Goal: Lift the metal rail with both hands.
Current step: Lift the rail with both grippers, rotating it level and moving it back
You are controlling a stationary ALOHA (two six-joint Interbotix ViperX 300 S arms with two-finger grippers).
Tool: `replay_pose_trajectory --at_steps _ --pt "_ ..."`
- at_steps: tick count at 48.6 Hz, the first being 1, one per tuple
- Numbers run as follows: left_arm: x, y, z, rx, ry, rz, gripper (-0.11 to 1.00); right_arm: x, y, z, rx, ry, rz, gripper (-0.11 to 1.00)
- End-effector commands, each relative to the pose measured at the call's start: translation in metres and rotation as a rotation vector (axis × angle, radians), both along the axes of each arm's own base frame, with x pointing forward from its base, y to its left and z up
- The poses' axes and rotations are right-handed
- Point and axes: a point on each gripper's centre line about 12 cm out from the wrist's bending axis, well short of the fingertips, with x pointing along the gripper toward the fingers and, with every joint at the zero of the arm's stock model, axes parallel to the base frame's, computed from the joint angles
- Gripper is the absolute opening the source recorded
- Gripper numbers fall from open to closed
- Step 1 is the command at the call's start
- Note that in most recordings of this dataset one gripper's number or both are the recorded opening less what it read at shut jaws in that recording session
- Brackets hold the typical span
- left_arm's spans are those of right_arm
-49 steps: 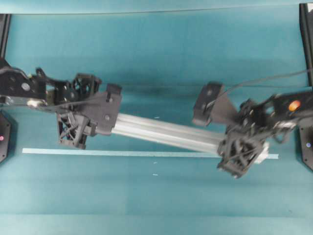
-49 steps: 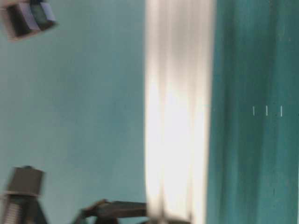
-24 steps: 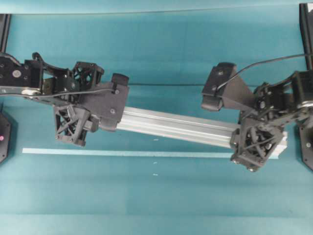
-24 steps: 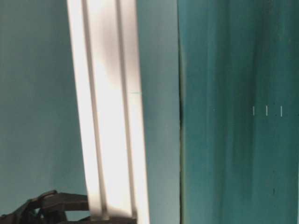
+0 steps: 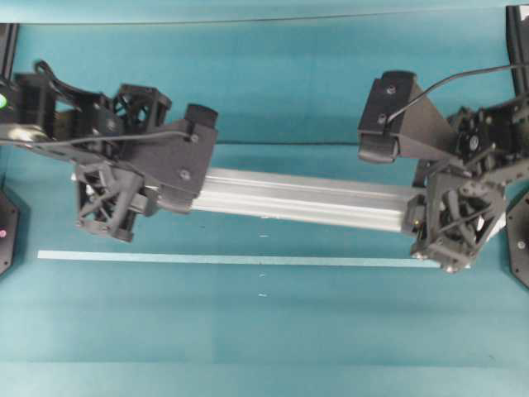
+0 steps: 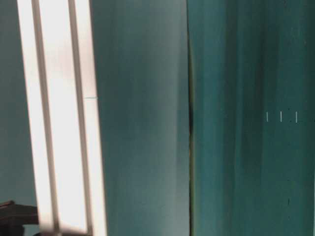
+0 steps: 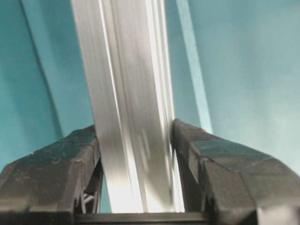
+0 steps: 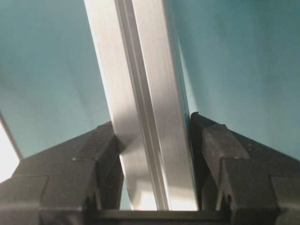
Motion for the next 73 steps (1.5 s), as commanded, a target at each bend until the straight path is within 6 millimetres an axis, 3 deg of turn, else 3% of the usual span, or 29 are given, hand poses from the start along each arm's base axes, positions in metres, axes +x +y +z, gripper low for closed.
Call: replay_pose_trajectory --at_steps 1,23,41,52,65,73 --pt "-0.002 -0.007 0.033 0.000 -0.087 -0.021 0.39 0.001 -0.010 0.009 -0.015 -0.035 -0.004 0.43" --pt "-0.010 -0.019 0.050 -0.053 -0.129 0.035 0.38 -0.002 -0.036 0.003 -0.080 -0.032 0.103 0.43" --pt "-0.010 -0.014 0.050 -0.046 -0.137 0.045 0.38 0.000 -0.038 0.004 -0.084 -0.010 0.133 0.43" --pt "-0.014 -0.007 0.069 -0.045 -0.183 0.067 0.38 0.000 -0.036 0.034 -0.089 -0.033 0.144 0.43" --pt "-0.019 -0.002 0.111 -0.044 -0.254 0.080 0.36 0.003 -0.028 0.084 -0.096 -0.051 0.178 0.43" --pt "-0.026 -0.002 0.135 -0.047 -0.259 0.086 0.36 0.004 -0.028 0.099 -0.114 -0.016 0.191 0.42"
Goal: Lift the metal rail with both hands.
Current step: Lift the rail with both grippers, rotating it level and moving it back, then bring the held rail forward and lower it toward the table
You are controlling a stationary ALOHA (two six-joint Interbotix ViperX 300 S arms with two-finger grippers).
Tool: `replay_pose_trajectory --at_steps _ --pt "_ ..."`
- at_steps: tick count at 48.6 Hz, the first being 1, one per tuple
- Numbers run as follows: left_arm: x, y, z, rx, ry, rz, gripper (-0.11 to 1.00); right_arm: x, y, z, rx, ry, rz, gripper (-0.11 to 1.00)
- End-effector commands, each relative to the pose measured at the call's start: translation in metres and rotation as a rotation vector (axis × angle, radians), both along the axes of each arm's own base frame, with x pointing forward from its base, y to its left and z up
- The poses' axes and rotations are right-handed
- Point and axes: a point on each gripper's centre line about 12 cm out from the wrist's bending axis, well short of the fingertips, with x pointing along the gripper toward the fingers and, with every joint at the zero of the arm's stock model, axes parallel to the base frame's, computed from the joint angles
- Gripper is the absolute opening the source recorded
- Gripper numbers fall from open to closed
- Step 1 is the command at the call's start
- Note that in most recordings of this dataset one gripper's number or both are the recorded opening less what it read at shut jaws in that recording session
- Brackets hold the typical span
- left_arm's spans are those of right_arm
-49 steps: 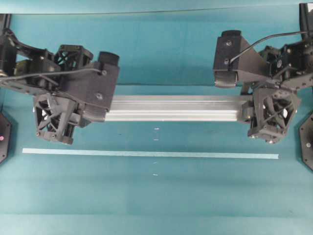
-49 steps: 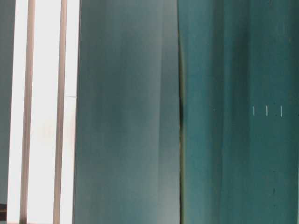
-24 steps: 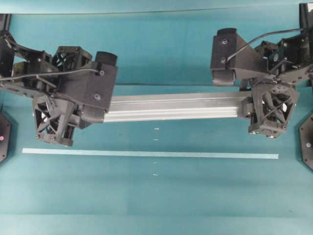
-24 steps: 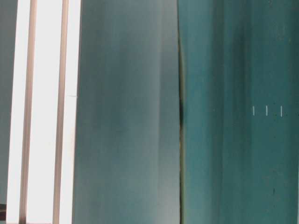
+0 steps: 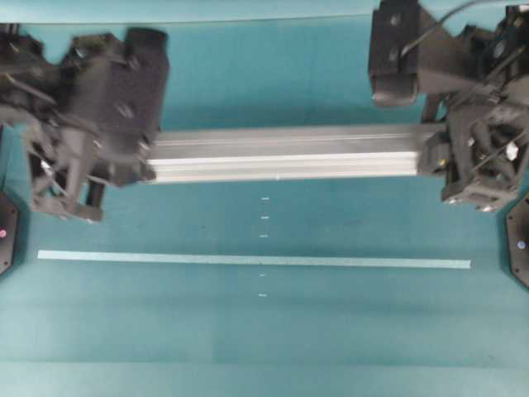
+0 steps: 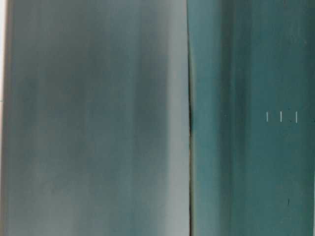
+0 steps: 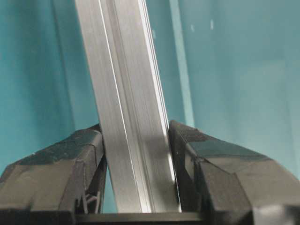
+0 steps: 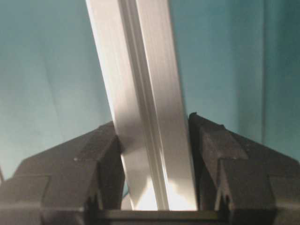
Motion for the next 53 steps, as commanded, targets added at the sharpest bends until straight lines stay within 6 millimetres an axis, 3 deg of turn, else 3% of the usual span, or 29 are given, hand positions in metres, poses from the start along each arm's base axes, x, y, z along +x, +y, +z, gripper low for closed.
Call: replay_pose_trajectory --at_steps 1,12,22,32,39,53 --pt "-0.008 -0.001 0.032 0.002 -0.072 -0.001 0.37 0.001 0.000 0.016 -0.011 -0.034 0.000 0.41" --pt "-0.015 0.000 0.042 0.001 -0.068 0.004 0.35 0.003 0.000 0.015 -0.011 -0.036 0.000 0.41" --pt "-0.012 0.001 0.034 -0.001 -0.045 0.007 0.35 0.003 0.000 0.014 -0.010 -0.031 0.000 0.41" --pt "-0.007 0.003 0.013 -0.006 -0.007 0.018 0.35 0.003 0.000 -0.001 -0.007 0.014 0.008 0.41" --pt "-0.001 0.001 0.000 -0.014 -0.043 0.023 0.33 0.002 0.003 -0.031 0.004 0.094 0.007 0.41" --pt "0.006 -0.007 -0.065 -0.048 -0.003 0.039 0.32 0.006 0.006 -0.075 0.007 0.107 0.009 0.39"
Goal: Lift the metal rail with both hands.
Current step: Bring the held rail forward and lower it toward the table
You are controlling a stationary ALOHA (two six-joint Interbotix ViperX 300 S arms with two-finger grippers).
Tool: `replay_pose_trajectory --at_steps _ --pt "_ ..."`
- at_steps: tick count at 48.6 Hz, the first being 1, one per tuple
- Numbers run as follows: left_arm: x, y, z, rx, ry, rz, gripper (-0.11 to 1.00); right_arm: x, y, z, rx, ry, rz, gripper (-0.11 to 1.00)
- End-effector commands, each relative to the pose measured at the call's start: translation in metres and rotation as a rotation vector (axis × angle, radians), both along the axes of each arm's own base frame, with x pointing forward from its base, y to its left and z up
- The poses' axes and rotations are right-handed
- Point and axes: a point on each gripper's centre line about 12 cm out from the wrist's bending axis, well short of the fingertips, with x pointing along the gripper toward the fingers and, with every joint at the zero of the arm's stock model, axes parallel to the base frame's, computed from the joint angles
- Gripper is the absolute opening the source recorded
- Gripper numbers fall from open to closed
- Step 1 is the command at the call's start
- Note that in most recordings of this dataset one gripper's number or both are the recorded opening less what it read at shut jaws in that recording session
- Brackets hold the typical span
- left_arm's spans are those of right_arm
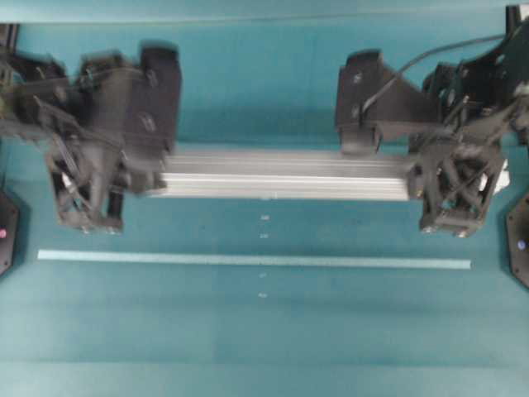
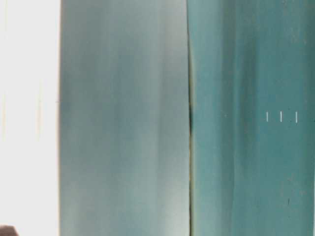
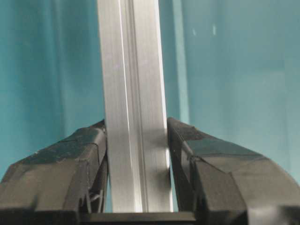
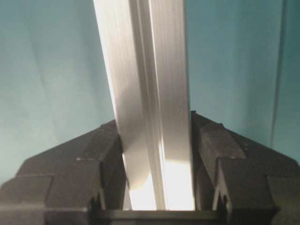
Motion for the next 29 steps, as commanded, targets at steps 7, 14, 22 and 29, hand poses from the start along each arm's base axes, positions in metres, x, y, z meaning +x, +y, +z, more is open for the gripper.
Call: replay_pose_trajectory --at_steps 7,14,22,29 --pt "0.000 -0.006 -0.019 -0.002 -0.058 -0.020 0.32 -0.001 0.000 -0.024 0.000 0.000 -0.001 0.39" --pt "0.002 -0.006 -0.043 0.001 -0.024 -0.026 0.32 0.001 0.003 -0.047 -0.004 -0.004 0.015 0.39" --pt "0.008 -0.007 -0.067 0.000 -0.024 -0.028 0.32 0.003 0.005 -0.072 -0.009 -0.014 0.032 0.39" --pt "0.005 -0.007 -0.091 -0.001 0.023 -0.029 0.32 0.005 0.011 -0.090 -0.005 -0.017 0.044 0.39"
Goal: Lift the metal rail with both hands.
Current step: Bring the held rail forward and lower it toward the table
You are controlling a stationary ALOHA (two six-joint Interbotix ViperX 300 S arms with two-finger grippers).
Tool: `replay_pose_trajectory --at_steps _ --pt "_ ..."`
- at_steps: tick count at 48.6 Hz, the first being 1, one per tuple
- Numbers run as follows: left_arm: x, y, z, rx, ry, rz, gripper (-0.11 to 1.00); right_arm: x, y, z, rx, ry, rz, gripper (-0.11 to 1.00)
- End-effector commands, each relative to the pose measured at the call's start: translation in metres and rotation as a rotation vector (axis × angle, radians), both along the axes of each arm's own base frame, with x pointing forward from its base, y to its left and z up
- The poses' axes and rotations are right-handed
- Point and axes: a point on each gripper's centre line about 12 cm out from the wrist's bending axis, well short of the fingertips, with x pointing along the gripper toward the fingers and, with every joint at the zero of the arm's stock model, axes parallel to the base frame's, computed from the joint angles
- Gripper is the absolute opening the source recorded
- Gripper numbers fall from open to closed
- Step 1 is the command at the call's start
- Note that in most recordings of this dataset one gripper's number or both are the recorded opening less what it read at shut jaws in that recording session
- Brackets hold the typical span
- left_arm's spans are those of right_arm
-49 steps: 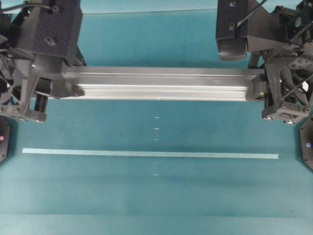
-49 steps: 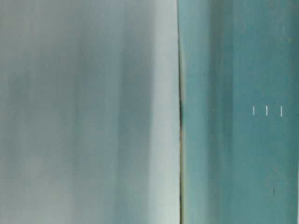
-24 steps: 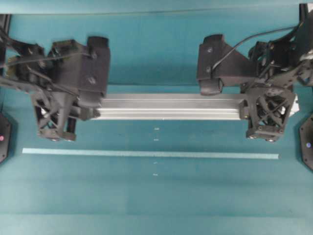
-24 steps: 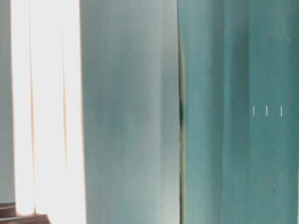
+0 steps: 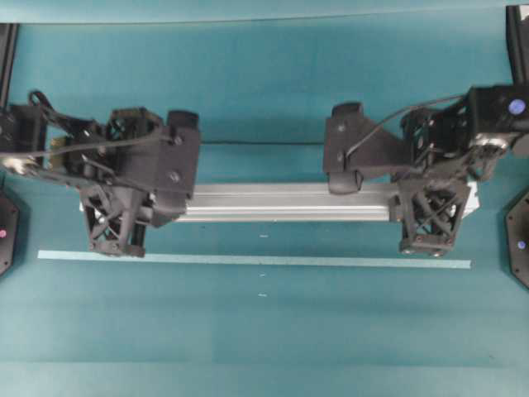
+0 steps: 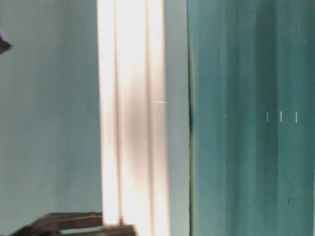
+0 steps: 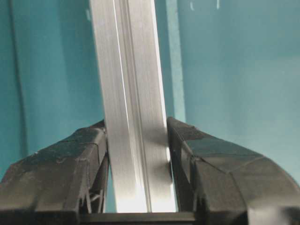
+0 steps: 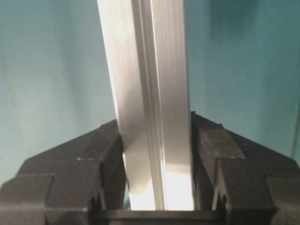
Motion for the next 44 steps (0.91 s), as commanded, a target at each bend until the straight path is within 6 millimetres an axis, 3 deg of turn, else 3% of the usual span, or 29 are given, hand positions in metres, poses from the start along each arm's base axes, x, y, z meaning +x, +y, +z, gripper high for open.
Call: replay_pose_trajectory --at_steps 1,27,44 --pt "-0.001 -0.002 -0.004 0.001 -0.005 -0.009 0.32 0.003 0.005 -0.005 0.001 -0.021 0.010 0.39" --pt "-0.004 0.001 -0.062 -0.002 0.037 -0.002 0.32 0.011 0.023 -0.055 0.015 -0.049 0.034 0.39" --pt "-0.006 -0.001 -0.082 -0.004 0.040 -0.005 0.32 0.005 0.026 -0.084 0.009 -0.059 0.037 0.39"
